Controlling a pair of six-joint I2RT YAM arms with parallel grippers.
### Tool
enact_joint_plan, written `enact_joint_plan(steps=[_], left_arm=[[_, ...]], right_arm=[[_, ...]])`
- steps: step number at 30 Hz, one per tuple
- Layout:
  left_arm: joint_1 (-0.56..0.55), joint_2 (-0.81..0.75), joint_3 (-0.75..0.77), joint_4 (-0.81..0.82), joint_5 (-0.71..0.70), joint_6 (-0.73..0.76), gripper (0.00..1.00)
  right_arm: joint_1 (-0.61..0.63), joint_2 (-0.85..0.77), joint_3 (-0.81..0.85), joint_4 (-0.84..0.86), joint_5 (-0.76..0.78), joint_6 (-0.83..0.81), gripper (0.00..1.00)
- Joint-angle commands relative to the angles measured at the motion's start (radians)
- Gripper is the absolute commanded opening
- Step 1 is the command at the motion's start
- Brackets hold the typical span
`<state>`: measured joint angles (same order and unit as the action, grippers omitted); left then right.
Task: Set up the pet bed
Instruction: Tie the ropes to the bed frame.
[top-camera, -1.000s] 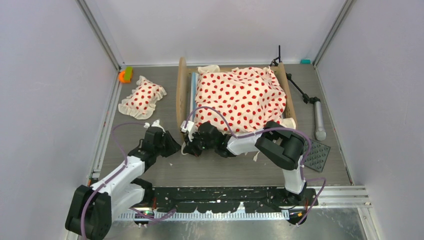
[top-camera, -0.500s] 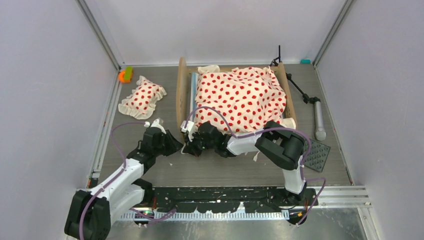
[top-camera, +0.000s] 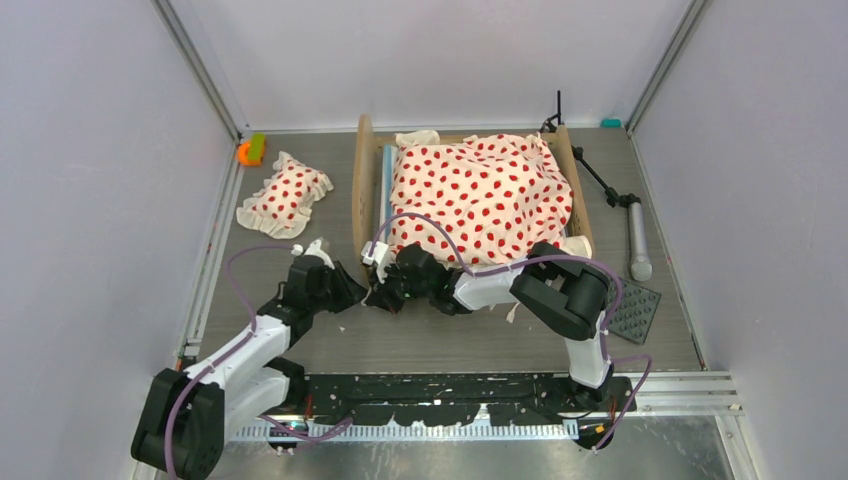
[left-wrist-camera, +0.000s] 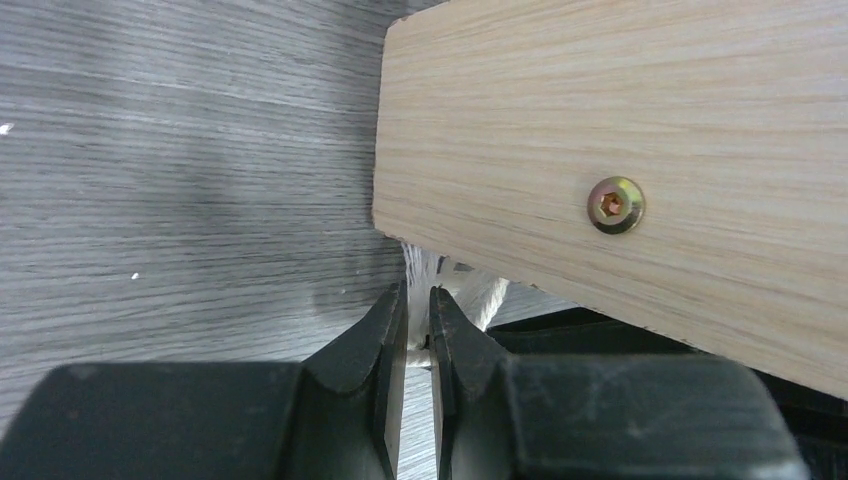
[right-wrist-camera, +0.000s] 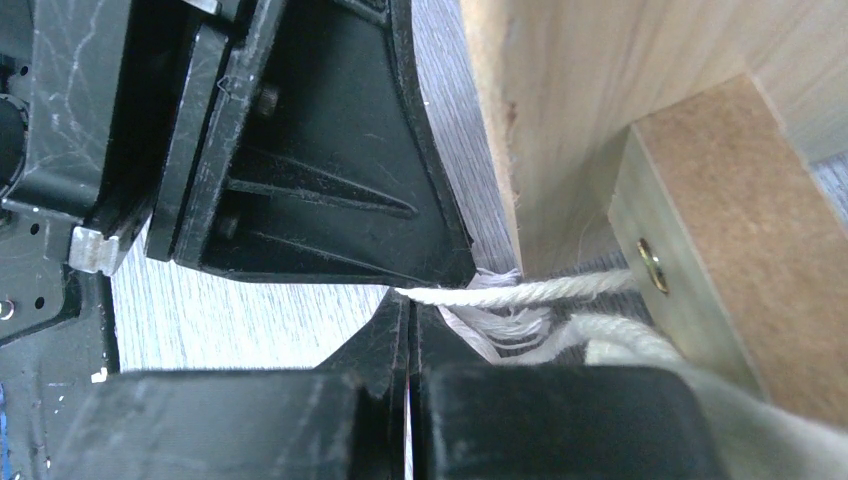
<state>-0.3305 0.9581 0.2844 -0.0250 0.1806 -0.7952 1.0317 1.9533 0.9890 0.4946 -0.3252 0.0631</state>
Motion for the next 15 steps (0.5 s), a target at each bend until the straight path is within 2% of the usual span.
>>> enact_joint_plan(steps=[1, 9, 15], left_arm=[[0.005, -0.024, -0.019, 0.091, 0.063, 0.022, 0.16], [0.005, -0.033, -0.038, 0.101, 0.072, 0.022, 0.23], [0.005, 0.004, -0.054, 0.17, 0.117, 0.005, 0.22]], right_arm=[[0.007, 0.012, 0.009, 0.04, -0.005, 0.003, 0.0], [0.008, 0.013, 0.004, 0.053, 0.0, 0.004, 0.0], [0.007, 0.013, 0.001, 0.063, 0.002, 0.008, 0.0]])
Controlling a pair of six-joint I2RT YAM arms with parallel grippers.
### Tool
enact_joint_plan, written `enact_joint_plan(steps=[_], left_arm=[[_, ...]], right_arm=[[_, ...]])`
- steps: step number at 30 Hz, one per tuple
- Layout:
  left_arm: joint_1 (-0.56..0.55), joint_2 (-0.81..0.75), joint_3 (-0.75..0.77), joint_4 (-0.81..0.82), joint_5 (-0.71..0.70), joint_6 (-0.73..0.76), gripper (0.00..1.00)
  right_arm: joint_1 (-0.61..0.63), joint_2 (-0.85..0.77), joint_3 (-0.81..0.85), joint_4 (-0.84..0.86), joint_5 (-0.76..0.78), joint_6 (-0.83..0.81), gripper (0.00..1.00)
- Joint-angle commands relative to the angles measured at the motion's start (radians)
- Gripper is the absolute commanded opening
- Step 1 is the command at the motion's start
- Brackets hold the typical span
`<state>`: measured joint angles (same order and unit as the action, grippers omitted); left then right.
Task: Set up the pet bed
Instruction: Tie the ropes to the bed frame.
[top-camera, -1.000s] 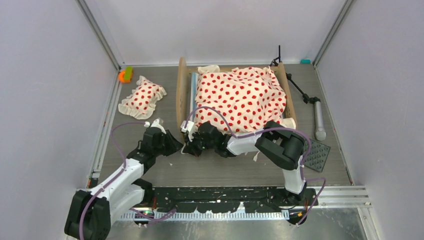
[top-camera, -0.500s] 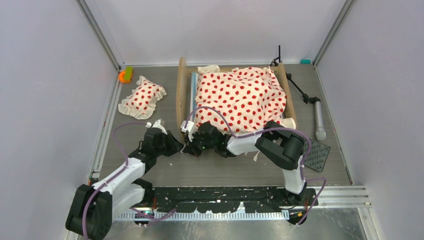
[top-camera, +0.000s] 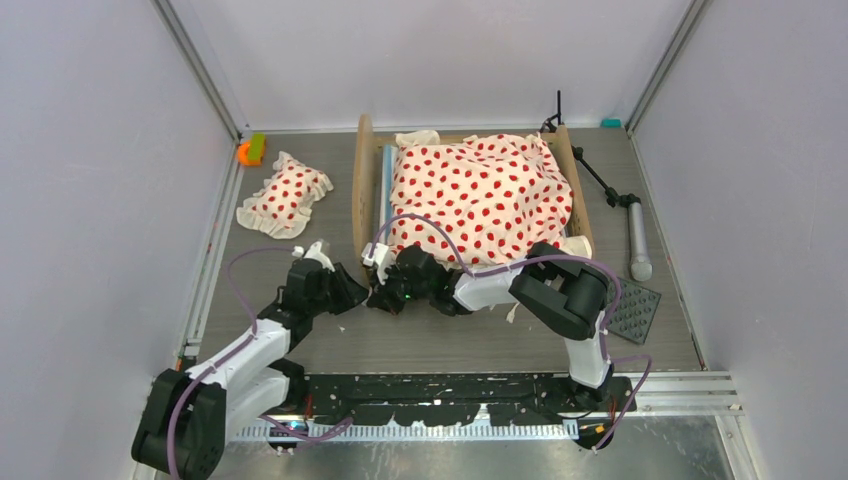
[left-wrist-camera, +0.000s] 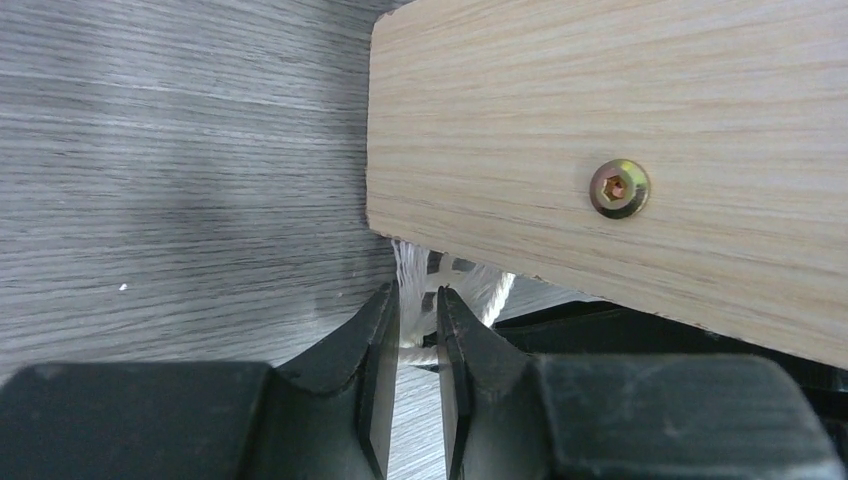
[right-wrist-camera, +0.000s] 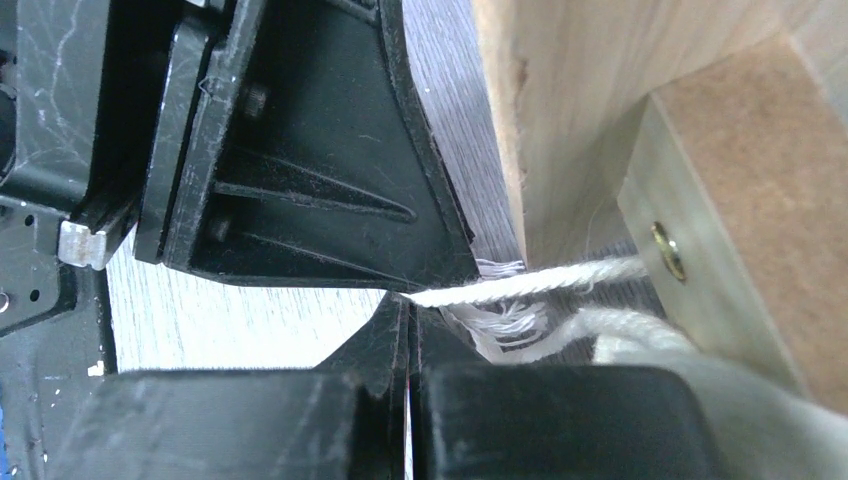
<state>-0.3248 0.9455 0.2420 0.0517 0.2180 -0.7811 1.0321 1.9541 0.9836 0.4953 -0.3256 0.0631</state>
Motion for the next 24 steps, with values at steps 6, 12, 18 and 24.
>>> enact_joint_plan(steps=[6, 12, 18, 24], left_arm=[[0.0, 0.038, -0.016, 0.135, 0.112, -0.02, 0.16], [0.0, 0.027, -0.028, 0.14, 0.114, -0.027, 0.01], [0.0, 0.006, -0.024, 0.111, 0.085, -0.023, 0.0], [0.0, -0.043, 0.005, 0.016, 0.025, 0.011, 0.0]], right_arm=[[0.008, 0.009, 0.001, 0.069, 0.006, 0.007, 0.0], [0.008, 0.005, -0.002, 0.071, 0.013, 0.005, 0.0], [0.007, -0.002, -0.002, 0.073, 0.028, 0.002, 0.0], [0.008, -0.028, -0.01, 0.045, 0.059, 0.001, 0.03]])
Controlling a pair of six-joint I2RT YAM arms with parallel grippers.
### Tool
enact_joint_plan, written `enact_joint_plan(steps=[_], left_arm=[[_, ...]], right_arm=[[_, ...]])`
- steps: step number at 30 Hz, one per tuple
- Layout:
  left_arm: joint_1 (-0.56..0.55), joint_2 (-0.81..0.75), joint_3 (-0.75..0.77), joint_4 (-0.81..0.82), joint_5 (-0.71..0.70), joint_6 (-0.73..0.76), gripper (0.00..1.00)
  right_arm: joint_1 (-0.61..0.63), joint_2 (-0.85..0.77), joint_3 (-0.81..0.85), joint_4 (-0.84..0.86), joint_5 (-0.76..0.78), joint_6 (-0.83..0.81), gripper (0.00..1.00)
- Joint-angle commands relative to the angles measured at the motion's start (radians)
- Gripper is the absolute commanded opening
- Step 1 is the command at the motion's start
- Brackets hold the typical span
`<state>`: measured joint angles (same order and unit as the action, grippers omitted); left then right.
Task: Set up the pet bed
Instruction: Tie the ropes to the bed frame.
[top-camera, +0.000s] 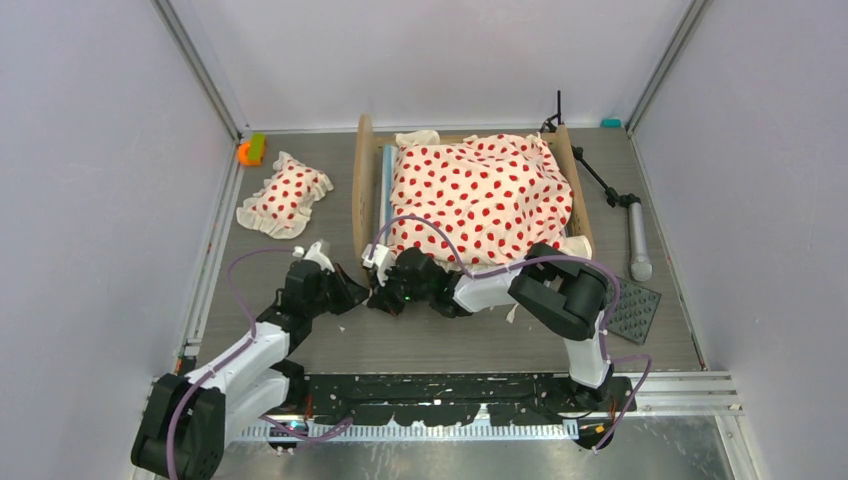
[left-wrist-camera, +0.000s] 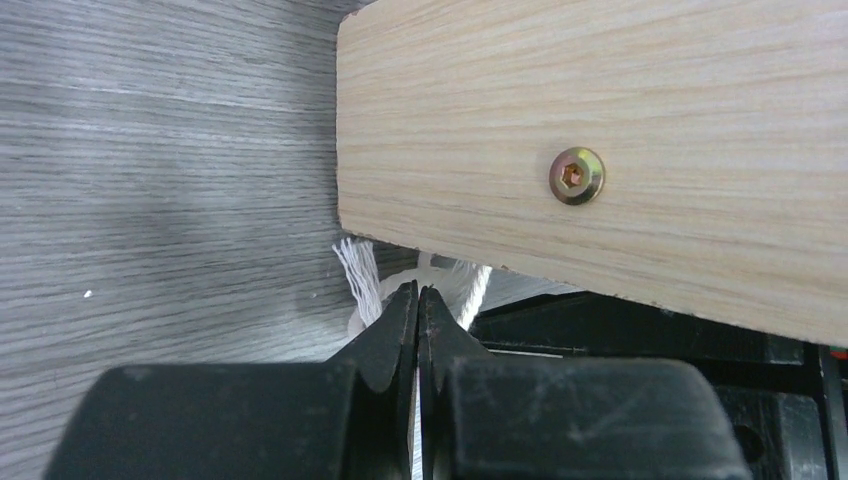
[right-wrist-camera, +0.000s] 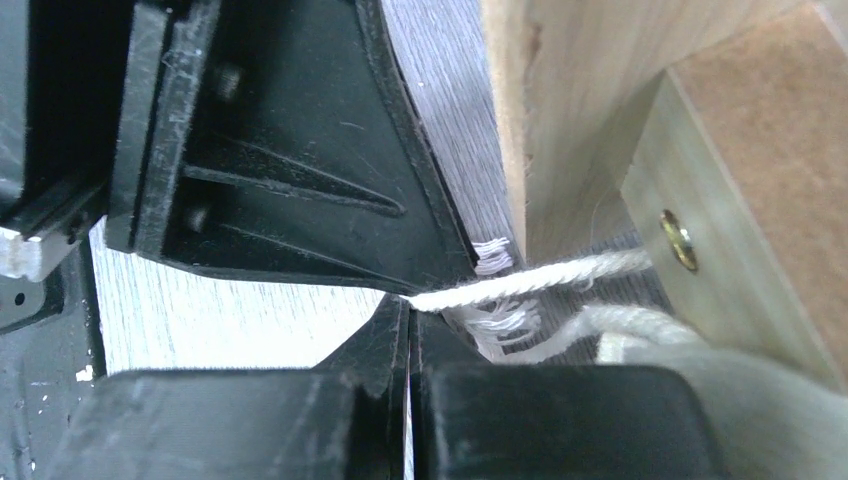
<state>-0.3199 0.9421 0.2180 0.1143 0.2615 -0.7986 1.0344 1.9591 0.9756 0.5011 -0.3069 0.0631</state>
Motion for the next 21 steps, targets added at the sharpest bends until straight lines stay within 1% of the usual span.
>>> enact_joint_plan(steps=[1, 2, 4, 7, 9, 15, 18, 21], left_arm=[[-0.005, -0.048, 0.036, -0.061, -0.028, 0.032, 0.0], [-0.006, -0.056, 0.043, -0.074, -0.036, 0.034, 0.0], [-0.005, -0.068, 0.054, -0.094, -0.049, 0.04, 0.0], [-0.005, -0.075, 0.068, -0.111, -0.077, 0.046, 0.0], [-0.005, -0.073, 0.074, -0.111, -0.083, 0.048, 0.0], [-0.005, -0.048, 0.082, -0.108, -0.081, 0.049, 0.0], [-0.005, -0.059, 0.082, -0.111, -0.089, 0.05, 0.0], [-0.005, -0.086, 0.087, -0.166, -0.115, 0.059, 0.0]], right_arm=[[0.006, -0.038, -0.004, 0.033, 0.045, -0.001, 0.04], [0.005, -0.042, -0.005, 0.024, 0.051, -0.003, 0.05], [0.006, -0.053, -0.005, 0.0, 0.063, -0.01, 0.12], [0.005, -0.075, -0.013, -0.026, 0.081, -0.02, 0.27], [0.005, -0.09, -0.022, -0.037, 0.089, -0.025, 0.33], [0.005, -0.117, -0.038, -0.047, 0.102, -0.029, 0.39], [0.006, -0.129, -0.042, -0.057, 0.108, -0.034, 0.4], [0.006, -0.145, -0.05, -0.068, 0.127, -0.041, 0.41]])
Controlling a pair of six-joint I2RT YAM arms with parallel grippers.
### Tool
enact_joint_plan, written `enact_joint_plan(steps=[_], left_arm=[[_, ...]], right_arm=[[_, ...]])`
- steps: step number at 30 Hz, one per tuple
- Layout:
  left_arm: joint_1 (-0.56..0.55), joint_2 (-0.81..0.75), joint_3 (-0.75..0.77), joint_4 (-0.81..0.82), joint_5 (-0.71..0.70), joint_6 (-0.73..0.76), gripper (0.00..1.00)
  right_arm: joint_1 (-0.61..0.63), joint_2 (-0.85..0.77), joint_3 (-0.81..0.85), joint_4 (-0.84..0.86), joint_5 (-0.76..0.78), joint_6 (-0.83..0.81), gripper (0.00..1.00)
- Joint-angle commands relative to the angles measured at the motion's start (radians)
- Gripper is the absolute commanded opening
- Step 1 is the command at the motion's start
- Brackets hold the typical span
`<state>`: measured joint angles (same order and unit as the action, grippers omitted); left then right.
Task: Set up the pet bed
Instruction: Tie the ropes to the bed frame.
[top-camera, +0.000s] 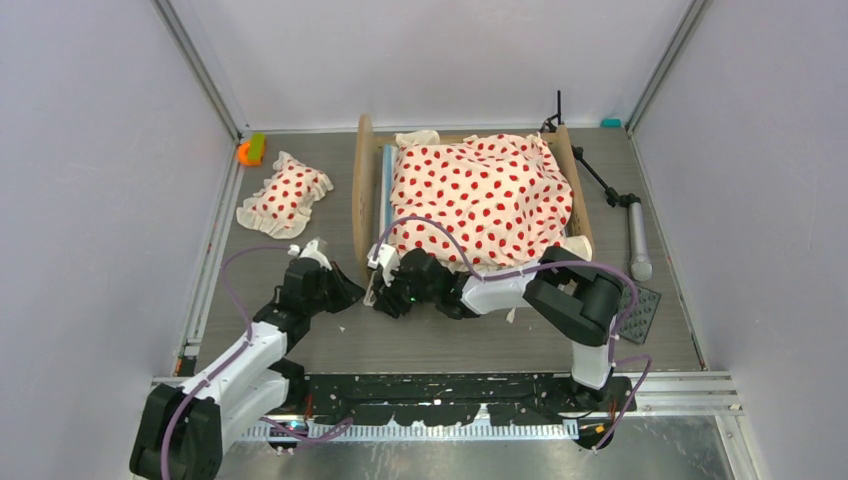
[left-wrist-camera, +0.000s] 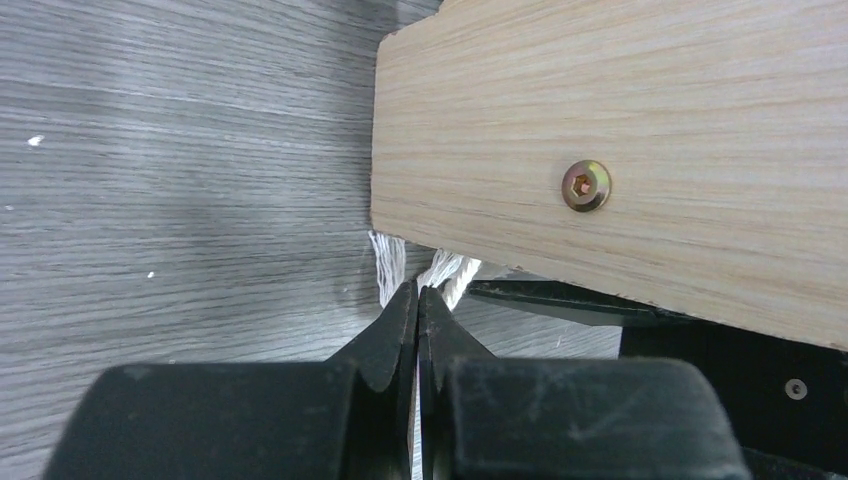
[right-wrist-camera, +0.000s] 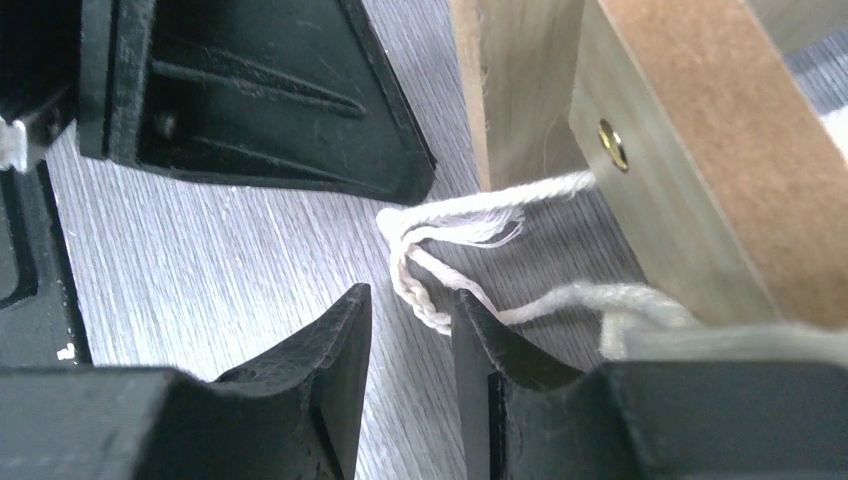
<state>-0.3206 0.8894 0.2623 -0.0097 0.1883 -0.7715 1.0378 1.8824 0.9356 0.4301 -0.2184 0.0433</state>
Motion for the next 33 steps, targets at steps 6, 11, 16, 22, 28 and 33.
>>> enact_joint_plan(steps=[6, 11, 16, 22, 28, 33], left_arm=[[-0.004, -0.071, 0.049, -0.073, -0.066, 0.042, 0.0], [-0.003, -0.025, 0.037, -0.019, -0.021, 0.042, 0.0], [-0.004, 0.028, 0.023, 0.036, 0.001, 0.038, 0.0], [-0.003, 0.038, 0.024, 0.043, -0.017, 0.043, 0.0], [-0.004, 0.052, 0.017, 0.062, -0.002, 0.046, 0.0], [-0.004, 0.062, 0.009, 0.078, 0.013, 0.046, 0.0]], right_arm=[[0.001, -0.092, -0.025, -0.018, 0.1, -0.024, 0.43], [0.001, -0.087, -0.025, 0.003, 0.125, 0.0, 0.41], [0.003, -0.071, -0.012, 0.037, 0.148, 0.033, 0.33], [0.005, -0.055, 0.002, 0.063, 0.188, 0.073, 0.15], [0.016, -0.023, 0.026, 0.074, 0.19, 0.09, 0.11], [0.017, 0.004, 0.043, 0.083, 0.212, 0.102, 0.09]])
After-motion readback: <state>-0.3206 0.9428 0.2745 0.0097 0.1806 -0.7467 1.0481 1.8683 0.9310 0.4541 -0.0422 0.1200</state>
